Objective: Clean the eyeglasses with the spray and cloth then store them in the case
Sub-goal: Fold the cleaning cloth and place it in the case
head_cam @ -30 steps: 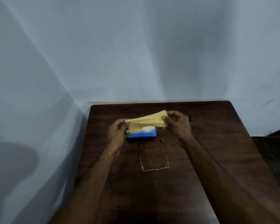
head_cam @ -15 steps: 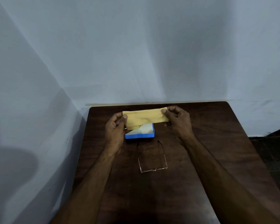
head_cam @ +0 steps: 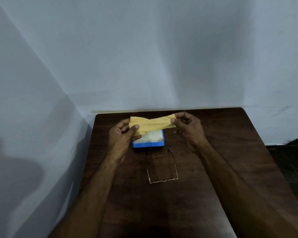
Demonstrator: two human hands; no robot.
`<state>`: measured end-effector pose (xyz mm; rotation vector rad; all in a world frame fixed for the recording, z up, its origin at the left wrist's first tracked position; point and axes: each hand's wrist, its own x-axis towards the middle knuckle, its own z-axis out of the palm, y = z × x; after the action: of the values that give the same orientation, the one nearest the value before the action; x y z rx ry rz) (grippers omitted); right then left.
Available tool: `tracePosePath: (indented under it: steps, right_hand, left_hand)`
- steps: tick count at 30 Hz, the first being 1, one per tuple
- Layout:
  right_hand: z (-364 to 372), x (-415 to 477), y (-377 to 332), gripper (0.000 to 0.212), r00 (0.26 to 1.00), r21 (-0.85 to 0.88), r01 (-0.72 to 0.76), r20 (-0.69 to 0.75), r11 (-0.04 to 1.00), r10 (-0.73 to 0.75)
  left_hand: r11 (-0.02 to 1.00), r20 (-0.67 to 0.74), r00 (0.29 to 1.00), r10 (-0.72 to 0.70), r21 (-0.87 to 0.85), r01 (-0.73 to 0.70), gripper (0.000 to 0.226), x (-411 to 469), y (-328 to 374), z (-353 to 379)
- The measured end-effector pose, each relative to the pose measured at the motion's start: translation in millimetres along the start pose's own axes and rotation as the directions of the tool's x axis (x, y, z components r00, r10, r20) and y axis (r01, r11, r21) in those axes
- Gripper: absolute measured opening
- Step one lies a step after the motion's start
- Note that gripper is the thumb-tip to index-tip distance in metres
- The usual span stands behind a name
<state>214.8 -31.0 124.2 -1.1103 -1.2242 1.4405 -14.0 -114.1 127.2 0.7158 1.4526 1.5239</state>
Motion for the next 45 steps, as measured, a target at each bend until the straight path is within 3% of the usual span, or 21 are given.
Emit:
tracePosePath:
  steps: [3, 8, 15, 21, 25, 30, 33, 36, 39, 43, 45]
  right_hand:
    - [3.2, -0.7, -5.2, 0.011, 0.997, 0.050, 0.081, 0.015, 0.995, -0.082]
    - [5.4, -3.4, -20.4, 0.018, 0.979, 0.148, 0.172, 0.080, 0.974, -0.186]
    - [6.7, -4.9, -43.9, 0.026, 0.961, 0.186, 0.223, 0.122, 0.957, -0.247]
    - [5.9, 0.3, -41.8, 0.032, 0.970, 0.261, 0.169, 0.127, 0.950, -0.207]
    - [9.6, 3.7, -36.0, 0.023, 0.987, 0.322, 0.059, 0.120, 0.945, -0.103]
    - [14.7, 7.0, -26.9, 0.035, 0.993, 0.375, -0.113, 0.087, 0.920, 0.086]
    - [14.9, 3.3, -28.8, 0.028, 0.985, 0.415, -0.173, 0.090, 0.893, 0.150]
    - [13.9, -0.6, -31.6, 0.023, 0.984, 0.454, -0.167, 0.127, 0.875, 0.122]
    - [15.5, -1.3, -29.2, 0.009, 0.989, 0.388, -0.112, 0.136, 0.915, 0.064]
    - [13.9, 1.8, -21.4, 0.026, 0.992, 0.246, -0.022, 0.122, 0.969, -0.008]
    - [11.8, 1.5, -19.9, 0.031, 0.990, 0.210, 0.022, 0.130, 0.977, -0.050]
  left_hand:
    - [0.994, -0.003, 0.994, 0.112, 0.017, -0.112, 0.027, 1.2, 13.8, 1.7]
    - [0.922, 0.132, 0.927, 0.350, 0.123, -0.366, 0.032, 2.9, 47.3, -5.3]
    - [0.841, 0.224, 0.830, 0.512, 0.067, -0.537, 0.025, -6.1, 82.8, -3.5]
    - [0.861, 0.277, 0.834, 0.478, 0.041, -0.508, 0.034, -5.5, 78.8, -5.9]
    - [0.867, 0.310, 0.831, 0.461, 0.045, -0.497, 0.039, -7.4, 69.1, -4.9]
    - [0.889, 0.342, 0.839, 0.423, 0.022, -0.457, 0.045, -8.0, 54.2, -5.5]
    - [0.889, 0.342, 0.845, 0.412, 0.050, -0.454, 0.044, -11.4, 47.2, -8.2]
    - [0.897, 0.344, 0.856, 0.385, 0.076, -0.435, 0.033, -13.9, 42.4, -13.0]
    - [0.928, 0.285, 0.904, 0.318, 0.102, -0.359, 0.022, -15.9, 37.2, -12.6]
    - [0.935, 0.134, 0.949, 0.284, 0.183, -0.305, 0.004, -13.8, 29.2, -5.8]
    - [0.948, 0.118, 0.955, 0.272, 0.136, -0.286, 0.020, -10.6, 25.1, -5.3]
